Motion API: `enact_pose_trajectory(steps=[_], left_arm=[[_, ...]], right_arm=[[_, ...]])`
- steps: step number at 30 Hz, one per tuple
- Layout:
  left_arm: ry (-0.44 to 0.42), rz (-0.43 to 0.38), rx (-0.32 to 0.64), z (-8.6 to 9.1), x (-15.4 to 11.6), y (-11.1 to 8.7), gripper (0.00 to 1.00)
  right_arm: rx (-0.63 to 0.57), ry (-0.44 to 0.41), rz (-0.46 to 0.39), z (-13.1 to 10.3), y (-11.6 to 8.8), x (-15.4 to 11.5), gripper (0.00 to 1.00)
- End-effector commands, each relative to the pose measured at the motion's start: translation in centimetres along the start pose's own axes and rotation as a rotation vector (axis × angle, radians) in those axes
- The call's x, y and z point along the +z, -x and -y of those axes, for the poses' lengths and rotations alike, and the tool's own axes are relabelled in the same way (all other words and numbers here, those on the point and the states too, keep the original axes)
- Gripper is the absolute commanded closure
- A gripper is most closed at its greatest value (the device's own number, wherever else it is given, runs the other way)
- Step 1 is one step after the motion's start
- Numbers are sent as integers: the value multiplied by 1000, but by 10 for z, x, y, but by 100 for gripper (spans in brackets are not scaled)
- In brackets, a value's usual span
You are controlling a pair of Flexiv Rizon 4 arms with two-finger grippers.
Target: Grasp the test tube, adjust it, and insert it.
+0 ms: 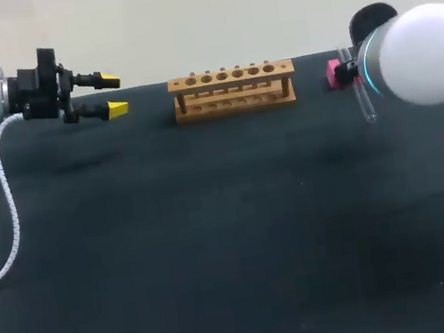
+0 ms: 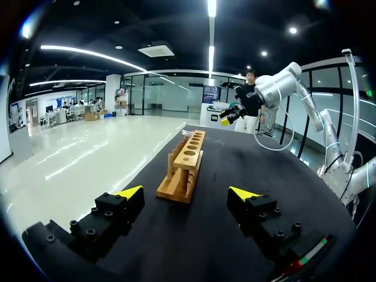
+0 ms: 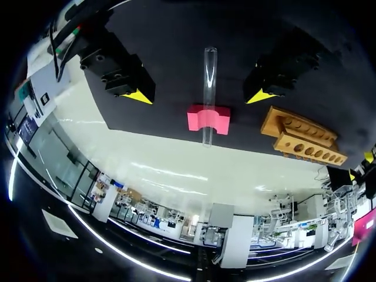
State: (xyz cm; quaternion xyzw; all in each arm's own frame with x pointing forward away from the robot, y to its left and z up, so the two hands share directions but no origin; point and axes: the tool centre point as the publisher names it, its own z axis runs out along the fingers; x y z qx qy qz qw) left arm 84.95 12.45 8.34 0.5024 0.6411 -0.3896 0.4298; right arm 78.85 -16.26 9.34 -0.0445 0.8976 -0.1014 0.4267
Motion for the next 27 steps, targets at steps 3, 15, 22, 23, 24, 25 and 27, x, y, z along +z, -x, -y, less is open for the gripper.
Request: enact_pose_trajectory(steps=[3, 15, 22, 23, 24, 25, 27], left_arm=[[-5, 2, 2, -2, 0, -1, 0], [-5, 2, 2, -2, 0, -1, 0], [-5, 2, 2, -2, 0, -1, 0], [-5, 2, 2, -2, 0, -1, 0], [-5, 2, 2, -2, 0, -1, 0], [-5, 2, 2, -2, 0, -1, 0], [-5, 2, 2, -2, 0, -1, 0]], right_arm=[[8, 50, 115, -2, -8, 15, 0], [81, 181, 192, -4, -15, 27, 0], [73, 222, 210, -10, -17, 34, 0], [74, 226, 209, -11, -17, 36, 0], [77, 235, 208, -11, -18, 37, 0], [80, 240, 207, -12, -18, 38, 0], [94, 257, 204, -13, -19, 42, 0]])
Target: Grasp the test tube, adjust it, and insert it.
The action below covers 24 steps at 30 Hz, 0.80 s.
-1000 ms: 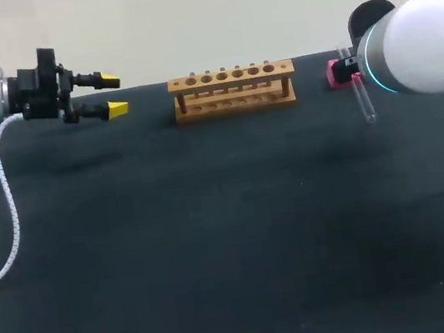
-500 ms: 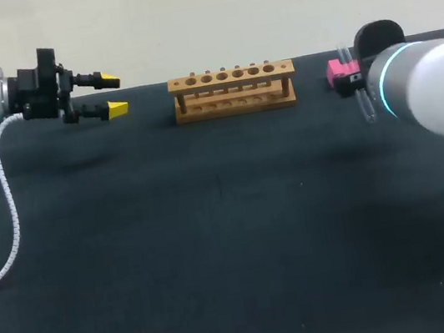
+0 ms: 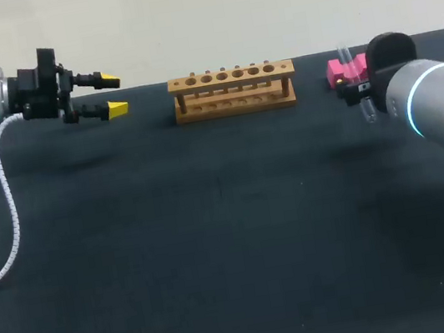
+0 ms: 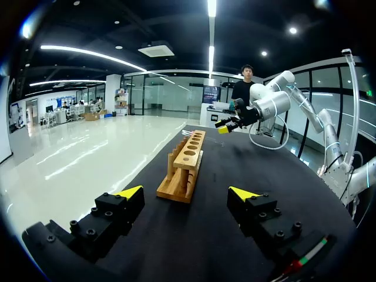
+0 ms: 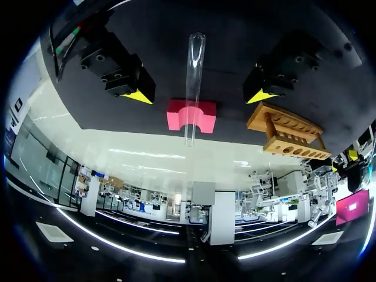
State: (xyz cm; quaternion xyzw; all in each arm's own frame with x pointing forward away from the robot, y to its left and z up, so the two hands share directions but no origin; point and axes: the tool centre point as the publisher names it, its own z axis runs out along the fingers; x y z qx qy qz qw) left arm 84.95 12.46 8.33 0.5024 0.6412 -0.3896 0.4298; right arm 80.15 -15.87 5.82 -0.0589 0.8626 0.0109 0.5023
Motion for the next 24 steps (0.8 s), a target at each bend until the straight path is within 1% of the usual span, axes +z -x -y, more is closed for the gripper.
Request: enact_pose_trajectory(steps=[1, 7, 15, 24], left_arm=[[-5, 2, 2, -2, 0, -1, 0], [-5, 2, 2, -2, 0, -1, 0], [-5, 2, 2, -2, 0, -1, 0], [-5, 2, 2, -2, 0, -1, 0]], right_arm=[[27, 68, 23, 1, -3, 12, 0], [56, 98, 17, 0, -5, 21, 0], [36, 147, -2, -9, -12, 32, 0], [63, 220, 4, -6, -19, 42, 0]])
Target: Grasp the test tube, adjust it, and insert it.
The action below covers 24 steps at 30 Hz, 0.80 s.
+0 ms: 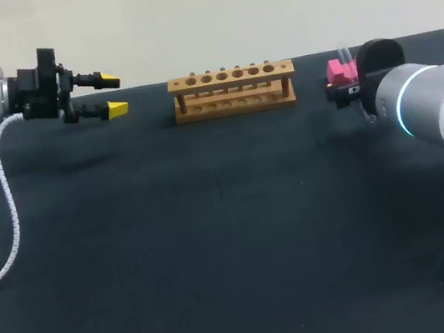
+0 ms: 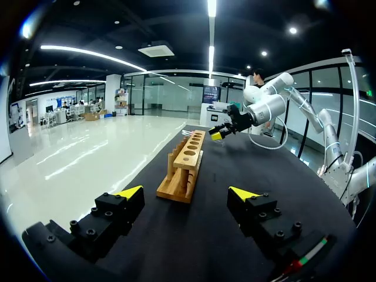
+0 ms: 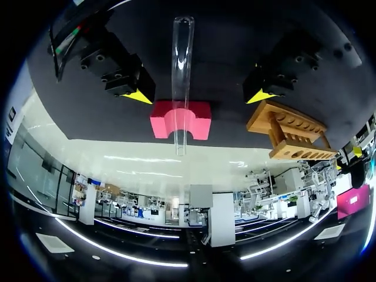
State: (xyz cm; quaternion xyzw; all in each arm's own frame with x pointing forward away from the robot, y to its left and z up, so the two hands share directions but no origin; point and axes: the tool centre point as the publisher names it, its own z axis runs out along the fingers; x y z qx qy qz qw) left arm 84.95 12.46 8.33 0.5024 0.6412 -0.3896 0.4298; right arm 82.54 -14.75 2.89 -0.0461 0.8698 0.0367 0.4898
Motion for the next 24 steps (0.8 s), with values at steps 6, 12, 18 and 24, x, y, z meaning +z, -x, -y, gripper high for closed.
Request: enact_pose_trajectory(steps=[6, 12, 18, 24], left_arm=[[-5, 2, 2, -2, 0, -1, 0], [-5, 2, 2, -2, 0, -1, 0], [-5, 2, 2, -2, 0, -1, 0], [-5, 2, 2, -2, 0, -1, 0]], right_arm=[[32, 238, 28, 6, -10, 9, 0], [29, 281, 31, 6, -12, 10, 0], [27, 313, 36, 9, -13, 13, 0], [17, 347, 42, 11, -14, 17, 0]])
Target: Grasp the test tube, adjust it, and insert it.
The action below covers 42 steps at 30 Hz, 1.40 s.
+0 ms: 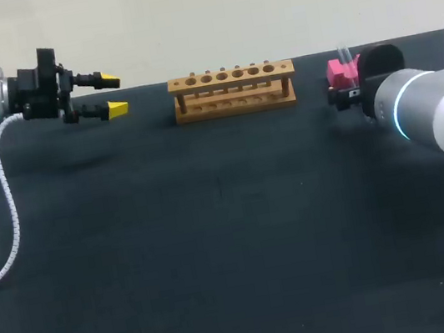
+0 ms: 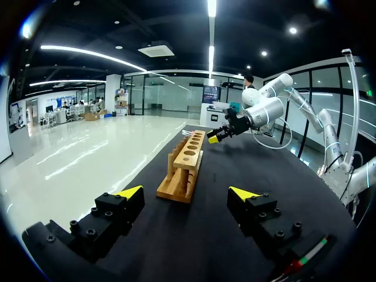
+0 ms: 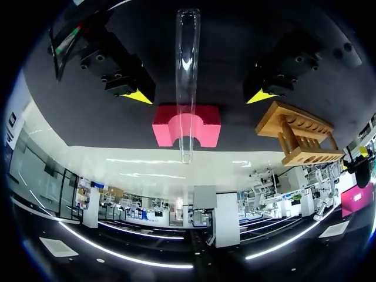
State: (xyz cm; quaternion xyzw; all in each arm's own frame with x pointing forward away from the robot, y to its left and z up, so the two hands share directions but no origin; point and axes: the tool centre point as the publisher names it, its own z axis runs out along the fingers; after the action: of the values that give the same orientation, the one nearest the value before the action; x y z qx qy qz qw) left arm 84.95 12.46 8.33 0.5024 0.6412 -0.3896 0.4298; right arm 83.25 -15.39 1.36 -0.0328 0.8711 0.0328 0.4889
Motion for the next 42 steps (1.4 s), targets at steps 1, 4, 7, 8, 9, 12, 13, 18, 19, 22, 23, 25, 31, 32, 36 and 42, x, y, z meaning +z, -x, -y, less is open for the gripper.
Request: enact_pose_trajectory(steps=[1, 4, 7, 8, 9, 12, 13, 18, 19, 22, 23, 25, 31, 32, 36, 42], left_arm=[[-5, 2, 2, -2, 0, -1, 0], [-5, 2, 2, -2, 0, -1, 0], [-5, 2, 2, -2, 0, -1, 0], [-5, 2, 2, -2, 0, -1, 0], [-5, 2, 2, -2, 0, -1, 0], [-5, 2, 2, -2, 0, -1, 0], [-5, 2, 2, -2, 0, -1, 0], [-5, 2, 2, -2, 0, -1, 0], [-5, 2, 2, -2, 0, -1, 0], [-5, 2, 2, -2, 0, -1, 0], [-5, 2, 2, -2, 0, -1, 0], [-5, 2, 2, -2, 0, -1, 0], [-5, 2, 2, -2, 0, -1, 0], [-5, 2, 2, -2, 0, -1, 0], [-5, 2, 2, -2, 0, -1, 0], [-5, 2, 2, -2, 0, -1, 0]], right_arm=[[-2, 373, 42, 4, -4, 5, 0], [-4, 392, 49, 4, -4, 6, 0], [-4, 406, 51, 4, -5, 7, 0], [-1, 410, 52, 4, -5, 8, 0], [1, 413, 53, 5, -5, 8, 0], [4, 422, 55, 6, -6, 8, 0], [7, 425, 56, 7, -6, 8, 0], [8, 437, 59, 9, -7, 10, 0], [8, 439, 59, 9, -7, 11, 0], [5, 448, 60, 10, -7, 13, 0], [4, 451, 60, 10, -7, 14, 0], [2, 456, 61, 11, -8, 15, 0], [-1, 466, 62, 11, -8, 16, 0], [-1, 467, 62, 11, -8, 16, 2], [0, 469, 62, 11, -8, 16, 13], [-1, 473, 60, 11, -9, 14, 43]])
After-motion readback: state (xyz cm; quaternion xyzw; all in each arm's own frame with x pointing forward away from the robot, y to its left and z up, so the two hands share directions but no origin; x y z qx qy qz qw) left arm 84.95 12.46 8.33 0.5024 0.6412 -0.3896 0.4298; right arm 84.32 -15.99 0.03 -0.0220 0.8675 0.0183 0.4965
